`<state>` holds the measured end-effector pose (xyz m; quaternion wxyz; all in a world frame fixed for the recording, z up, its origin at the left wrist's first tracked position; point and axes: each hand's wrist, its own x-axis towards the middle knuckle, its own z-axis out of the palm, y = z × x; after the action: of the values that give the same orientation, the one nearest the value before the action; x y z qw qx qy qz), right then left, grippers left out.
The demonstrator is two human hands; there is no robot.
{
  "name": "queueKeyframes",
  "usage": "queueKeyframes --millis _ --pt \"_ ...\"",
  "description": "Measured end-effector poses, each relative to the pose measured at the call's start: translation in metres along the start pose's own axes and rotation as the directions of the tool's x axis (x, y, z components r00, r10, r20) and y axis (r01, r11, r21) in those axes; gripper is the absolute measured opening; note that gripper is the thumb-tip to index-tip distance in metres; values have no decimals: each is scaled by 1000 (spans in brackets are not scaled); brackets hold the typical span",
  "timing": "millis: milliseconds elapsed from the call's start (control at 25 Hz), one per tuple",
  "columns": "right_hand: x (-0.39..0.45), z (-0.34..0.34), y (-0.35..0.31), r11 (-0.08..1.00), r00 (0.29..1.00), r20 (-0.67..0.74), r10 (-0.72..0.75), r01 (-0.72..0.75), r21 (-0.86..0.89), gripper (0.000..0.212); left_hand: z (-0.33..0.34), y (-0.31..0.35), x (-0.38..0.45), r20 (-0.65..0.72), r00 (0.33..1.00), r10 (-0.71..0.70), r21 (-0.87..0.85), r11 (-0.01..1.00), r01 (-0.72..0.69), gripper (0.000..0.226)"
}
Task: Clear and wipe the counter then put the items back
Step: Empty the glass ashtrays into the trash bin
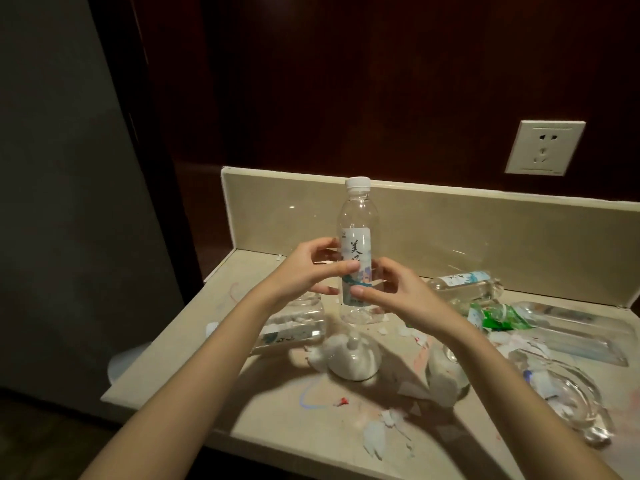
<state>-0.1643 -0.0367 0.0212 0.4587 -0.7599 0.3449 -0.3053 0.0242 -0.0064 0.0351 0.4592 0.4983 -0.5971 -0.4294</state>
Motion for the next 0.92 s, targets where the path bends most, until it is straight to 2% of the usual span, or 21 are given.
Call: queueKeyframes --millis 80,160,200,280,360,480,560,600,640,680,720,800,840,920 --pt "10 17 -5 999 996 83 8 -12 48 46 -21 -3 -17 -69 997 -14 -14 1000 13 50" --pt "23 34 -7 993 996 90 30 -40 114 50 -48 -7 -38 -158 987 -42 -9 999 41 47" --pt "30 44 -4 996 997 70 14 -20 83 45 -63 -9 -50 -206 977 -59 -11 998 58 46" --pt "43 62 6 981 996 51 -73 81 -175 37 -87 -15 -75 -281 955 -94 -37 996 87 49" --pt "52 83 13 866 972 170 -164 224 -446 54 -105 -24 -100 -332 934 -131 -68 991 115 52" --pt "61 110 19 689 926 348 -145 347 -636 75 -119 -40 -126 -360 917 -172 -108 984 142 45" --pt "66 120 22 529 917 375 -137 388 -755 80 -124 -47 -133 -368 911 -186 -130 980 148 47" --pt "69 122 24 477 918 371 -138 390 -788 79 -124 -48 -134 -373 909 -189 -138 979 147 47" --pt "70 122 26 473 922 357 -148 383 -793 77 -124 -48 -134 -374 909 -186 -141 980 142 44" --pt "70 120 26 526 930 329 -163 364 -769 74 -124 -48 -133 -372 911 -179 -139 981 136 43" --pt "71 116 25 632 947 271 -173 317 -707 70 -123 -48 -131 -368 914 -172 -136 982 130 42" --pt "67 101 14 883 985 97 -145 173 -436 60 -121 -48 -125 -356 921 -156 -131 985 116 46" --pt "65 91 6 963 993 26 -112 115 -245 53 -120 -47 -121 -349 925 -150 -130 985 111 51" --pt "60 65 -4 995 999 3 -35 35 93 38 -114 -44 -108 -329 933 -142 -133 986 103 64"
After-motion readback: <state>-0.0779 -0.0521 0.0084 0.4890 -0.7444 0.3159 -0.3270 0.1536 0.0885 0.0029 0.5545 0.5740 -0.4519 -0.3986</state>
